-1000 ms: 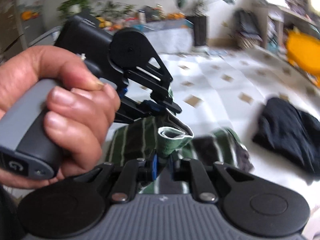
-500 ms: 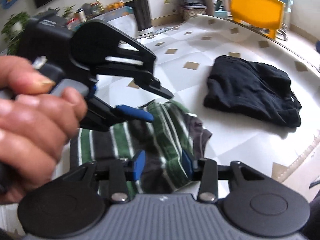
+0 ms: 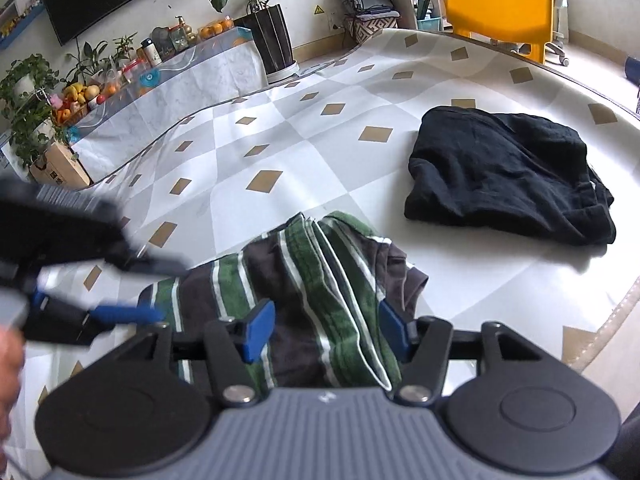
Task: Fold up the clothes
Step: 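Open both grippers to release the folded shirt end, then press the folded shirt flat with both grippers along its edge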
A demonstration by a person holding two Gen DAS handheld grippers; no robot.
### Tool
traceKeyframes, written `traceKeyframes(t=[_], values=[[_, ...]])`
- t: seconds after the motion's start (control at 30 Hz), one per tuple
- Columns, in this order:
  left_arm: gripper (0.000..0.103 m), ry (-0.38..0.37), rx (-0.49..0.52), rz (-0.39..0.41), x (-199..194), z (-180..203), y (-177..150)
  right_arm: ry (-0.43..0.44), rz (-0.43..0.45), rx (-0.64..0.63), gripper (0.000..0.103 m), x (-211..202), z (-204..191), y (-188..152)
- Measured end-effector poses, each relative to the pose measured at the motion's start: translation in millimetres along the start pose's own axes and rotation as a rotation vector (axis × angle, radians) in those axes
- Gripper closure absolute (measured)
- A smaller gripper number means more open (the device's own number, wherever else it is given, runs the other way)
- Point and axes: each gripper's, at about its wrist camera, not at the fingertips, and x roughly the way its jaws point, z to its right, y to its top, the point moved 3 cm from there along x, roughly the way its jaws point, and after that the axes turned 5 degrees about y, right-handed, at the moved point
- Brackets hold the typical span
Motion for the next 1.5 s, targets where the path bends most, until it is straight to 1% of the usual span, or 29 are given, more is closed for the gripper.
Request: traceKeyframes(t=[0.1,0.17,0.23,0.33,0.4,0.47,0.53,0.57,0.63,0.7,0.83,0.97,1.2,1.33,1.43,1.5], values=[[0.058,0.003,-0.009,0.004,6,-16,-10,-0.016,0.006,-0.016,0.045,9,0,0],[0.058,-0.016,-0.008,0.0,12,-22,-17,-0.03,0.001,-0.03,0.044,16,-1,-2],[0.058,-0.023,-0.002,-0.006,19,-27,-24,-0.05,-0.01,-0.042,0.044,24,0,-4],[0.058,-0.006,0.003,-0.024,32,-35,-34,-0.065,-0.039,-0.044,0.044,36,2,-8],[0.058,-0.017,0.0,-0.024,35,-40,-38,-0.073,-0.064,-0.05,0.044,44,2,-10],[0.057,-0.043,-0.014,-0.012,35,-44,-40,-0.08,-0.084,-0.05,0.044,50,4,-13],[0.058,-0.064,-0.051,-0.013,35,-51,-40,-0.079,-0.098,-0.04,0.044,55,4,-16],[0.058,-0.075,-0.07,-0.013,34,-54,-40,-0.08,-0.098,-0.04,0.042,57,4,-17],[0.059,-0.09,-0.097,-0.008,33,-61,-40,-0.085,-0.094,-0.068,0.039,59,0,-20],[0.059,-0.084,-0.097,0.005,31,-64,-41,-0.077,-0.096,-0.108,0.038,61,-7,-23],[0.059,-0.045,-0.077,0.029,23,-71,-40,-0.041,-0.109,-0.173,0.038,65,-21,-30],[0.059,-0.002,-0.077,0.043,17,-81,-38,-0.005,-0.125,-0.223,0.036,67,-38,-37],[0.059,0.128,-0.019,0.076,2,-95,-39,0.081,-0.151,-0.309,0.032,69,-67,-49],[0.059,0.176,-0.005,0.093,-5,-105,-41,0.134,-0.175,-0.346,0.031,68,-81,-55],[0.059,0.195,0.001,0.108,-9,-109,-42,0.166,-0.199,-0.346,0.031,65,-85,-57],[0.057,0.217,0.014,0.121,-13,-109,-44,0.179,-0.215,-0.306,0.033,63,-84,-55]])
